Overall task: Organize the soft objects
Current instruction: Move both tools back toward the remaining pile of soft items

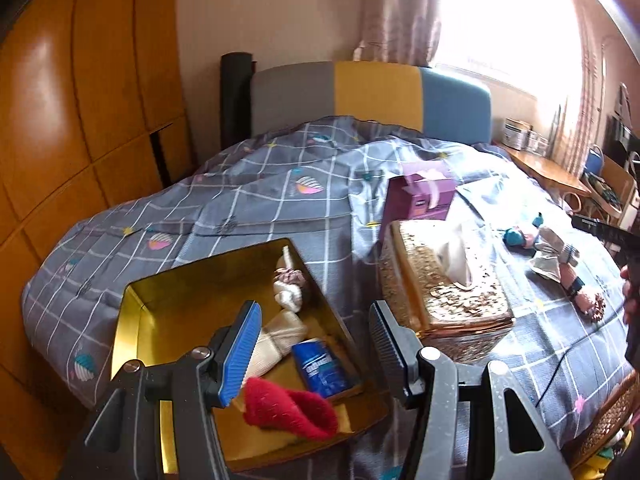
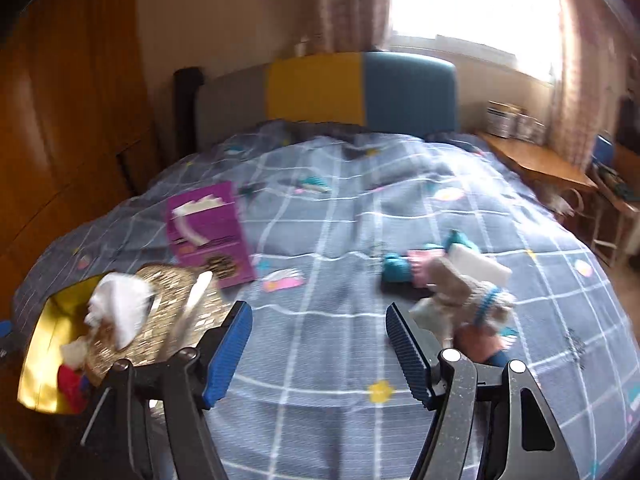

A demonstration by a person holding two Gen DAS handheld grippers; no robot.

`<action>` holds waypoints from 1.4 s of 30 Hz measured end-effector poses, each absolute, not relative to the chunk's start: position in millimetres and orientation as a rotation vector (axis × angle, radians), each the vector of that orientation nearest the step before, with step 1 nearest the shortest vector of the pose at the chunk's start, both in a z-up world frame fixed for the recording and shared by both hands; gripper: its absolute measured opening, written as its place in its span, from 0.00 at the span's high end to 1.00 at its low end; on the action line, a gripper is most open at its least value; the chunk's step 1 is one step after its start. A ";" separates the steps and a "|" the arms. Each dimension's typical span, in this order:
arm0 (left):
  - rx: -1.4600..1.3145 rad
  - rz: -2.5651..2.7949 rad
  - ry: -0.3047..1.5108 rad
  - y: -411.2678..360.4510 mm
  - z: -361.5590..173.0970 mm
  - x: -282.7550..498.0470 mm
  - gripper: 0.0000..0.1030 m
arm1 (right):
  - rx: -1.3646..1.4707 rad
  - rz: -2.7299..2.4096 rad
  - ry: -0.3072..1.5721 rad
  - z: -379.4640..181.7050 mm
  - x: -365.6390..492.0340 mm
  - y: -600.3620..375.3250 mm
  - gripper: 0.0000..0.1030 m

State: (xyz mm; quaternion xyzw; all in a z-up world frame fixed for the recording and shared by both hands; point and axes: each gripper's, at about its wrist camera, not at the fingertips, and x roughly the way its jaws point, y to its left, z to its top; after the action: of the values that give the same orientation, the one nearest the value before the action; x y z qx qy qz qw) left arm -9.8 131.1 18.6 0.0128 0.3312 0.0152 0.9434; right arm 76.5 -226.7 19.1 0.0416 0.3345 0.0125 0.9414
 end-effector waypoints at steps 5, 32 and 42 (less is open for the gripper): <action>0.070 -0.020 0.672 106.3 24.4 -2.1 0.45 | 0.143 -0.154 0.651 15.0 86.2 -288.2 0.29; 0.074 -0.523 0.885 -105.1 7.7 90.3 0.45 | 0.712 -0.507 0.711 -45.3 65.5 -441.8 0.27; 0.065 -0.575 0.965 -141.2 -15.2 104.5 0.45 | 0.886 -0.280 0.788 -65.4 98.6 -441.6 0.26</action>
State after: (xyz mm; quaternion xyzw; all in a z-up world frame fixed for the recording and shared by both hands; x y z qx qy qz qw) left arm 104.5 -141.2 -15.2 0.0309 0.4575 -0.2725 0.8459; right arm 98.6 -441.6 -65.4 0.4162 0.3703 -0.1314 0.8200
